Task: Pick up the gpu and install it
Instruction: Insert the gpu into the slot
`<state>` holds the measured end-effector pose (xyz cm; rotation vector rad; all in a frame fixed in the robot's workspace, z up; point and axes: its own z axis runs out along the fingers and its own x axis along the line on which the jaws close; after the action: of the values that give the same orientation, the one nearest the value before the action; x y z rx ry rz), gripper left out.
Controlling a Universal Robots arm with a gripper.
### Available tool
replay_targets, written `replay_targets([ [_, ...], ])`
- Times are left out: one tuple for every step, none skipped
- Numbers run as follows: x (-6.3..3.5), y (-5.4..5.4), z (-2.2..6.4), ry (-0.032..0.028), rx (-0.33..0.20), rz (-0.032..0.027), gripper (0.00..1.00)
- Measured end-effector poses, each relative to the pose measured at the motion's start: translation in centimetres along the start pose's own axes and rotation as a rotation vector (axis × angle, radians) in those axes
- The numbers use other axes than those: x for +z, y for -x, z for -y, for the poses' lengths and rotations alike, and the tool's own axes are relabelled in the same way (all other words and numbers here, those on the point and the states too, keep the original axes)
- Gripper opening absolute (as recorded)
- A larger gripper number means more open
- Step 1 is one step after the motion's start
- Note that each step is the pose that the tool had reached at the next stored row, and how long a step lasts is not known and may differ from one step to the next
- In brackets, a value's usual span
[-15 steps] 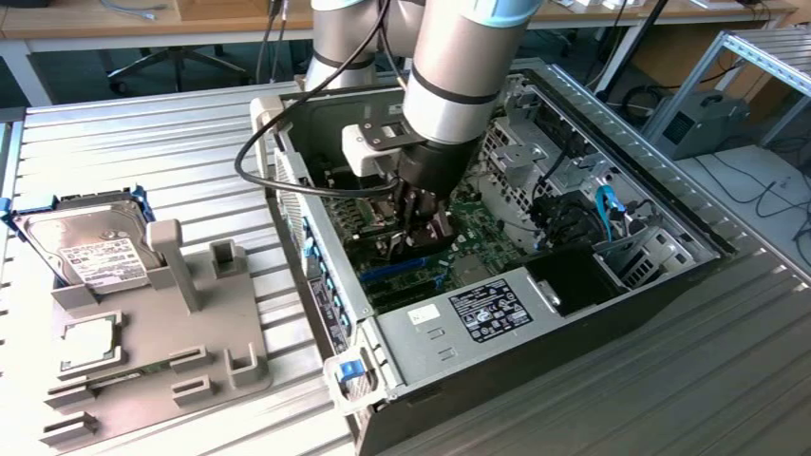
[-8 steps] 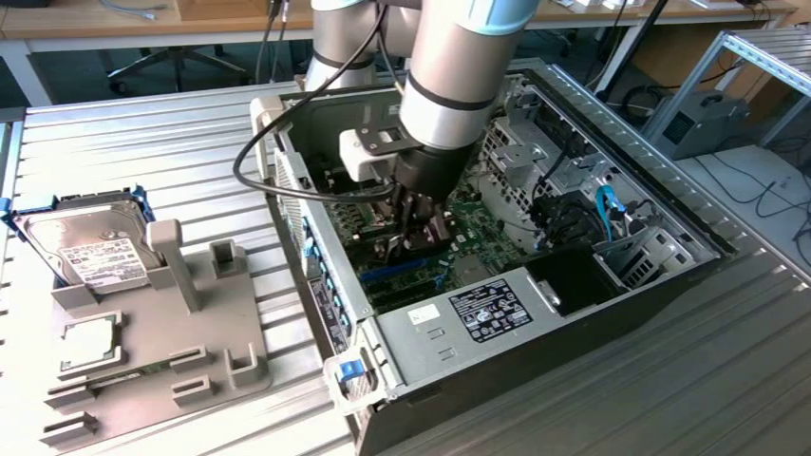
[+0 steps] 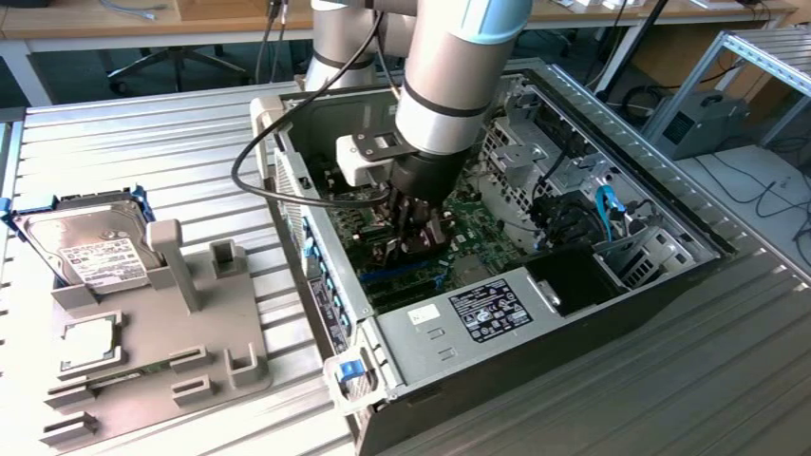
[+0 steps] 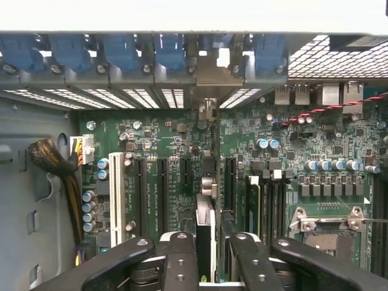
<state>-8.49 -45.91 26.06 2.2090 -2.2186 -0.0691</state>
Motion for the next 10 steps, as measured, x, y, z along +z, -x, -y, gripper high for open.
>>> replay_targets([
  [0.08,0.02,-0.02,0.0,0.0,0.0,0.26],
  [0.17,0.04,-0.05,0.0001,0.0,-0.0001,0.26],
  [0.27,0.06,-0.08,0.0,0.0,-0.0001,0.26],
  [0.35,0.08,-0.1,0.0001,0.0,-0.0002,0.26],
  [0.41,0.09,-0.12,0.0003,0.0,-0.0005,0.26],
  [0.48,0.1,-0.15,0.0003,0.0,-0.0005,0.26],
  [0.55,0.11,-0.16,0.0004,0.0,-0.0007,0.26],
  [0.6,0.13,-0.15,0.0002,0.0,-0.0005,0.26],
  [0.67,0.14,-0.16,0.0,0.0,0.0,0.26],
  [0.73,0.16,-0.17,-0.0001,0.0,0.0002,0.26],
])
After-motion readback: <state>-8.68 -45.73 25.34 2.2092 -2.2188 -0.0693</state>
